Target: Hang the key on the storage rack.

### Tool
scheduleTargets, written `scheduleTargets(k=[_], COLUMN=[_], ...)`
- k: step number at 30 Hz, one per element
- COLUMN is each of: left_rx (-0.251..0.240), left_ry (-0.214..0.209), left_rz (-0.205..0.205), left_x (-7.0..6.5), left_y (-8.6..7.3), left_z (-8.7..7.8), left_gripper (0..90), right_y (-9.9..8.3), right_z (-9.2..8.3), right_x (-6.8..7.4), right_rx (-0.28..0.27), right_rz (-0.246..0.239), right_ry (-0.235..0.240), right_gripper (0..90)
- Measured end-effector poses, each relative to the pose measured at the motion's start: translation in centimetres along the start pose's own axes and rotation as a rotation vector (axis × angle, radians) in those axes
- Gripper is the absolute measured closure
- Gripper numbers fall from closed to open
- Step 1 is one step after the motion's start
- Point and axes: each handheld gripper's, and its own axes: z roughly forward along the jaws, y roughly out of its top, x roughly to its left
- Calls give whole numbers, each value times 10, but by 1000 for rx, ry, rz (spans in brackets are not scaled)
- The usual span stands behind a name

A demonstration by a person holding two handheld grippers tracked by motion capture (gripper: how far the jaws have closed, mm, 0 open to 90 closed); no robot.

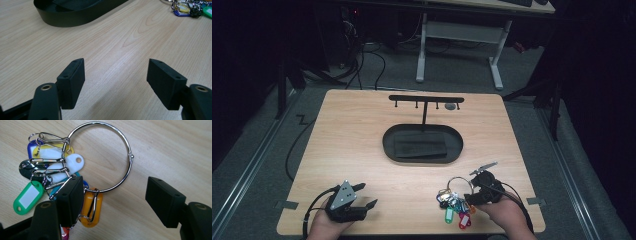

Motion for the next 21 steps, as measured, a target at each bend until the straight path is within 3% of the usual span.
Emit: scheduleTargets(k=[4, 11, 16, 21], left_rx=[2, -4, -7, -4], left_ry=[-4, -18, -10, -10], left_rz=[-1, 6, 15, 24], left_x=[1, 0, -1, 0], left_y=[0, 0, 1, 1], left_z=[1, 1, -1, 0], left_gripper=[314, 315, 314, 314], right_y=[5, 10, 15, 21], right_z=[-5, -13, -9, 0], right_x=[3, 4, 3, -5], right_rx=[7, 32, 74, 129], right_rz=[-35, -29, -19, 25], right_ry=[-9, 16, 32, 31], right_gripper=[321, 369, 431, 482])
